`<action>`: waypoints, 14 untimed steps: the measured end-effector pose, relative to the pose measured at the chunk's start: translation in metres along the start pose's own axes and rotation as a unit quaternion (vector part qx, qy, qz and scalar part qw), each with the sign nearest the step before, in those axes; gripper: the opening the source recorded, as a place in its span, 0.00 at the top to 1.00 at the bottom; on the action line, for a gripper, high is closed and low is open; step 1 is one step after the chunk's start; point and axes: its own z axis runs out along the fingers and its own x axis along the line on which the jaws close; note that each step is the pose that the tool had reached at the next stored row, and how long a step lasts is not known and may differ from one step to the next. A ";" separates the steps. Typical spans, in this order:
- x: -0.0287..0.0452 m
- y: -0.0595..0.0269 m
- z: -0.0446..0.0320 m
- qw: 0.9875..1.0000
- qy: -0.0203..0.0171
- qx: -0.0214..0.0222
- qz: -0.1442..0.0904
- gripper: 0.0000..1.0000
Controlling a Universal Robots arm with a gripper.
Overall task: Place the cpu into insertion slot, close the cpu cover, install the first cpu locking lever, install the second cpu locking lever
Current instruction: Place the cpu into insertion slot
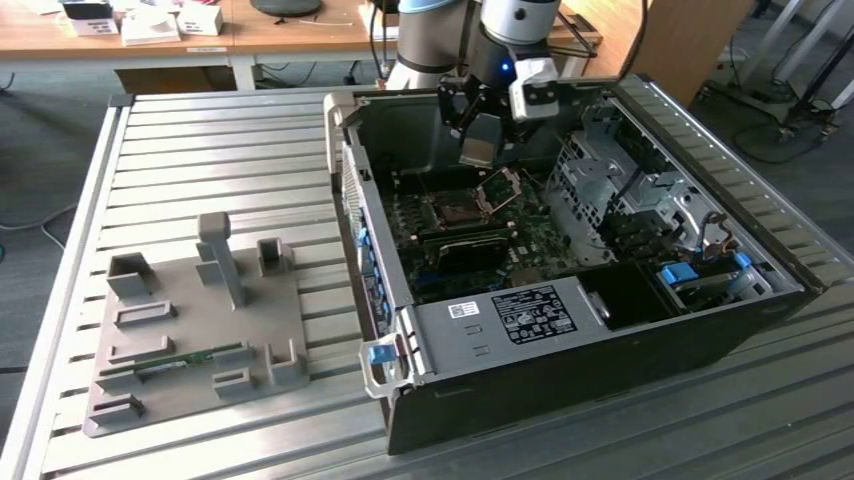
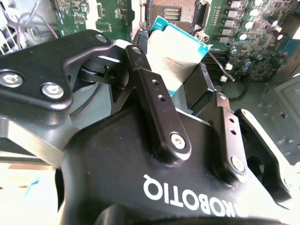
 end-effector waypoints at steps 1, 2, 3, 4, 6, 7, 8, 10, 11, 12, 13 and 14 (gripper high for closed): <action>0.0000 0.0000 0.0002 1.000 -0.001 0.000 0.009 0.46; 0.0000 0.0000 0.0004 1.000 -0.002 0.000 0.018 0.46; 0.0000 0.0000 0.0006 1.000 -0.002 -0.001 0.027 0.46; 0.0000 -0.0001 0.0009 0.999 -0.003 -0.001 0.035 0.46; 0.0000 -0.0001 0.0011 0.999 -0.005 -0.001 0.053 0.46; -0.0001 -0.0001 0.0011 0.998 -0.005 -0.001 0.055 0.46; -0.0001 -0.0001 0.0011 0.998 -0.005 -0.001 0.055 0.46; 0.0000 -0.0001 0.0012 0.998 -0.005 -0.001 0.055 0.46; 0.0000 -0.0001 0.0012 0.998 -0.005 -0.001 0.055 0.46; 0.0000 -0.0001 0.0012 0.998 -0.005 -0.001 0.055 0.46; 0.0000 -0.0001 0.0013 0.998 -0.005 -0.001 0.058 0.46; 0.0000 -0.0001 0.0015 0.998 -0.006 -0.001 0.064 0.46</action>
